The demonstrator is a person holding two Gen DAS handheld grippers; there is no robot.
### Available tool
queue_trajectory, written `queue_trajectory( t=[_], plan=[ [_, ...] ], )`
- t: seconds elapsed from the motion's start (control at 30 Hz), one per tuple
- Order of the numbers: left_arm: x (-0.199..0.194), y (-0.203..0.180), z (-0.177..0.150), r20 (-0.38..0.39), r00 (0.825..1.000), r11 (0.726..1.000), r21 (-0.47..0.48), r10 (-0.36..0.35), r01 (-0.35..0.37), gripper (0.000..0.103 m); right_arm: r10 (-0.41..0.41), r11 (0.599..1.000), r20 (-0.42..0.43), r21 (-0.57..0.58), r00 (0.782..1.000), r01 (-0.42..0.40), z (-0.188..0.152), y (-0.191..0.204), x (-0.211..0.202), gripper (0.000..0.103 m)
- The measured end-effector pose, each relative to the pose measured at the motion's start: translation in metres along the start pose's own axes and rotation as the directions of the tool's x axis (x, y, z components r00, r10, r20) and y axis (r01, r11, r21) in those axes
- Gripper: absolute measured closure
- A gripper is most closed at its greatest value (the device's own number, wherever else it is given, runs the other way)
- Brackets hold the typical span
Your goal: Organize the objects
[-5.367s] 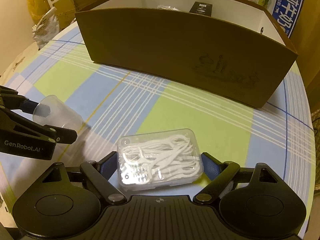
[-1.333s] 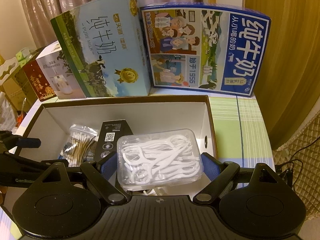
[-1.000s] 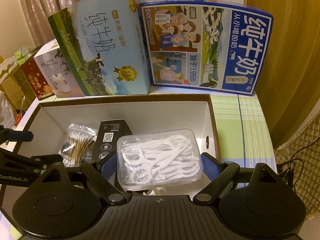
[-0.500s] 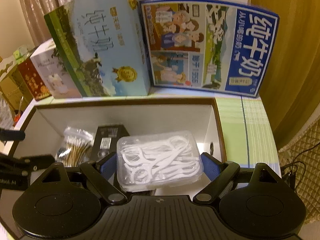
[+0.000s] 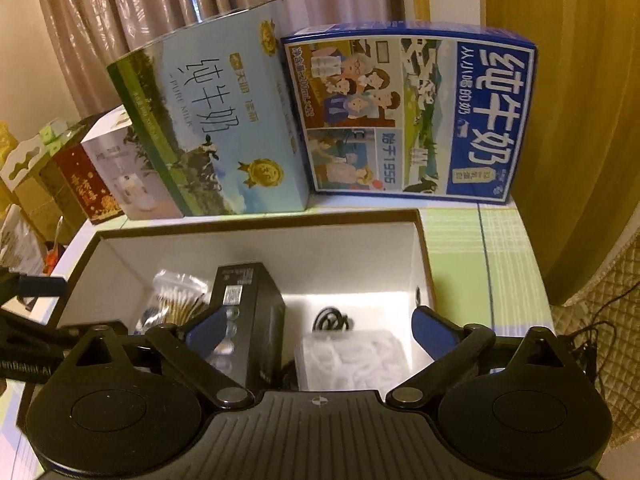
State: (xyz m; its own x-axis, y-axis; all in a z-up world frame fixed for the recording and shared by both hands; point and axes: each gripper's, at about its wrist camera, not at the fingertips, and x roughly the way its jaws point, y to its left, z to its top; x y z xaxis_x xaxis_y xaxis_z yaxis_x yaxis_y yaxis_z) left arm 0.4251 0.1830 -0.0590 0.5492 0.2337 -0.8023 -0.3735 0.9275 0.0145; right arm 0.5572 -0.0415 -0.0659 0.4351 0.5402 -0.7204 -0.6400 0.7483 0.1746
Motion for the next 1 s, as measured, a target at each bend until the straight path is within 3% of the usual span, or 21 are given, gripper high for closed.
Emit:
queue_trajectory(
  t=[1.0],
  plan=[
    [-0.111, -0.026, -0.055, 0.036, 0.999, 0.997, -0.068, -0.028, 0.03, 0.003, 0.035, 0.998, 0.012, 0.043, 0.999, -0.036, -0.066, 0.016, -0.112, 0.002]
  ],
)
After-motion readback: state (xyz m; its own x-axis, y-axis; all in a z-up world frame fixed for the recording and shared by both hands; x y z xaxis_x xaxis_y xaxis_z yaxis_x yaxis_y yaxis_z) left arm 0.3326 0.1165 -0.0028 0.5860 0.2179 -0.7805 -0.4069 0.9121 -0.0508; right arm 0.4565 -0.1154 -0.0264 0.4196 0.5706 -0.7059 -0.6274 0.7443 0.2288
